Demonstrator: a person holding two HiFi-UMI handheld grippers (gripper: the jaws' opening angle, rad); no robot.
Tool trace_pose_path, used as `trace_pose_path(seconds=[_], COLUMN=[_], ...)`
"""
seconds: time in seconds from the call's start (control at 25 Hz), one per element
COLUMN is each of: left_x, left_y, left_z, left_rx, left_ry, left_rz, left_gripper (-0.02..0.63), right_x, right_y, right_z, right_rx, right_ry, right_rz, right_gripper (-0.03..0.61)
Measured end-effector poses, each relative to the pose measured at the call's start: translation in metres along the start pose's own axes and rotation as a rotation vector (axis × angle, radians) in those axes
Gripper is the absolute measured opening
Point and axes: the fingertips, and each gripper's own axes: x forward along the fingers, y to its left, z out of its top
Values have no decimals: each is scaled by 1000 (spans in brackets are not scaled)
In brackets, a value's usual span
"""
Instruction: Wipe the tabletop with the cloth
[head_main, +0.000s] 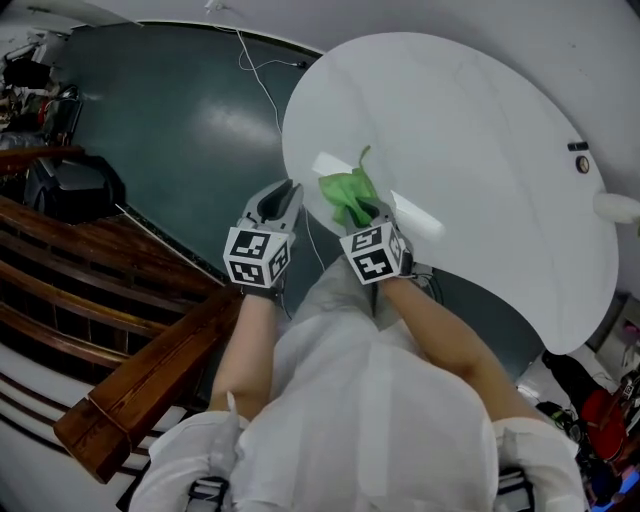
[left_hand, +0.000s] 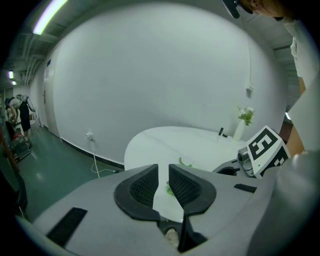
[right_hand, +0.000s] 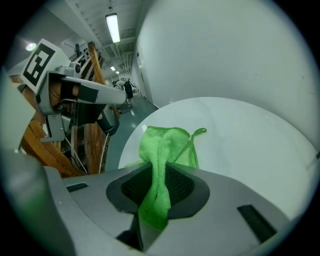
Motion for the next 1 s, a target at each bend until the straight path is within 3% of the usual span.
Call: trace_pose_path(seconds=[0.2,0.28,0.6,1.0], left_x=[2,6,55,95], left_y=[16,16,-24,-163], left_z=[7,9,34,50], left_rx=[20,30,109,228], left_ry=[-12,-16,-10,7], left_rz=[-15,-30,-158,-386], left_gripper=[69,69,67,66], right_x=[27,30,9,-87], right_y=[26,24,-44,-136], right_z=[29,35,17,-67], right_rx=[0,-10,65,270], right_ry=[-36,-47,-47,-48], right_rz=[90,79,-79,-322], right_gripper=[71,71,71,71])
